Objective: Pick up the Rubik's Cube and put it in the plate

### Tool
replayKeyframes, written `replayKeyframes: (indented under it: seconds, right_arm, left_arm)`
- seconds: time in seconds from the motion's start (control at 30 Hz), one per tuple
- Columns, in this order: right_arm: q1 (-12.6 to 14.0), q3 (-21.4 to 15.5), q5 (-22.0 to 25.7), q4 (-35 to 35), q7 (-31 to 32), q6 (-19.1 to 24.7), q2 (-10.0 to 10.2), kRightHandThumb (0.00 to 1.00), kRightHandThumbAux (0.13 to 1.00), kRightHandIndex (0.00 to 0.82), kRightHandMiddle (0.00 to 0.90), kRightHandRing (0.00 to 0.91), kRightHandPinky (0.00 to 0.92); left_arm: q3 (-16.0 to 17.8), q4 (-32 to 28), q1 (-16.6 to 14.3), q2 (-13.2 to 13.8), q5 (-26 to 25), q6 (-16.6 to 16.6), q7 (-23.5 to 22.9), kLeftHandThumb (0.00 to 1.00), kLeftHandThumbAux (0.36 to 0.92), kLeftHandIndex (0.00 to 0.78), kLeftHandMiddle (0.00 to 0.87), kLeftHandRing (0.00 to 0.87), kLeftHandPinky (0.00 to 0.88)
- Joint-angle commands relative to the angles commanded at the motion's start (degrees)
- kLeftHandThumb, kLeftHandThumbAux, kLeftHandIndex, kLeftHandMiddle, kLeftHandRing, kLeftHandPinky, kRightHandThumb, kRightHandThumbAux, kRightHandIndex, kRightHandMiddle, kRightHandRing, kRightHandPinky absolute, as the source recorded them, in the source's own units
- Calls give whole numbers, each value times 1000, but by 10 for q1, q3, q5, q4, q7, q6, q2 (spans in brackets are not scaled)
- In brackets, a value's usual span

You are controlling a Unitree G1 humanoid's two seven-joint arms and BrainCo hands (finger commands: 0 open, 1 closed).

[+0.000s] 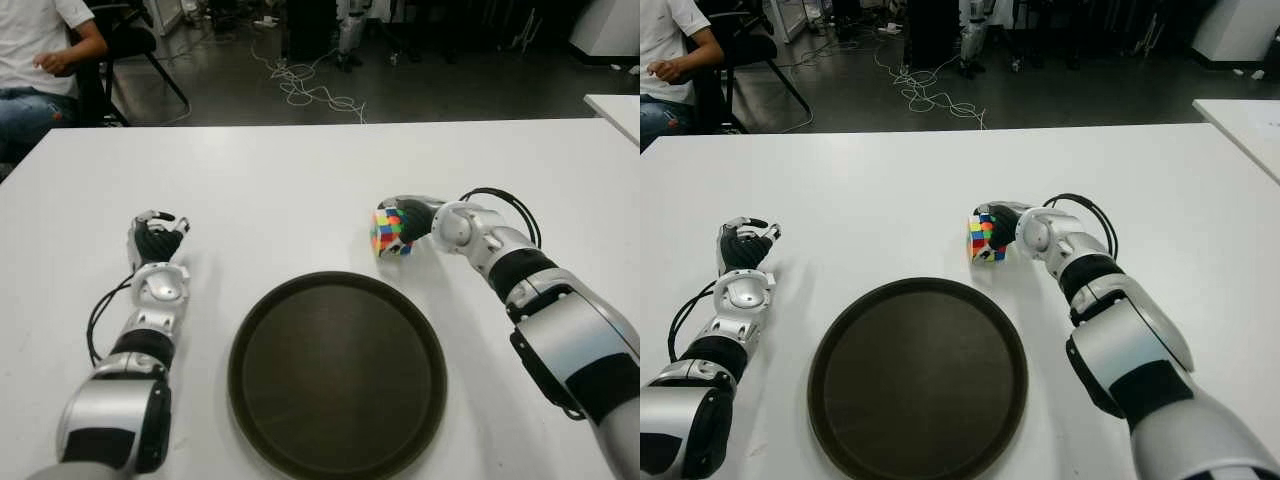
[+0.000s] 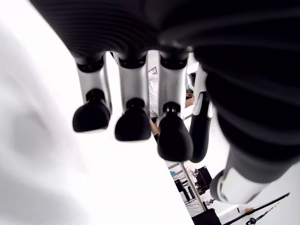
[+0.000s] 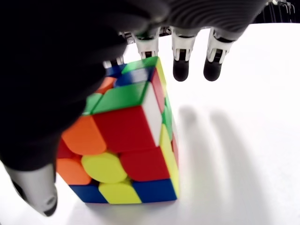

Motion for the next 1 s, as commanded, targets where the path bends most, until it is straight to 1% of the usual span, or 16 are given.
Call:
replayKeyframes:
  seconds: [0.33, 0.6, 0.73, 1.0]
  right_arm:
    - [6, -4, 7, -5, 3, 8, 3, 0, 709, 0, 14, 16, 0]
    - [8, -4, 8, -5, 4, 16, 6, 0, 665, 0, 20, 16, 0]
    - [10, -2, 6, -6, 0, 18, 6, 0, 691, 0, 16, 15, 0]
    - [9, 1, 3, -5, 1, 23, 7, 0, 713, 0, 15, 21, 0]
  left_arm:
    - [-2, 0, 0, 0, 5, 2, 7, 710, 705, 442, 815, 814, 804]
    - [-4, 0, 0, 3, 7, 7, 4, 711, 704, 442, 811, 812, 804]
    - [-4, -2, 0, 2, 5, 6, 2, 712, 703, 442, 809, 810, 799]
    - [-2, -3, 1, 1, 3, 3, 1, 713, 702, 442, 812, 813, 805]
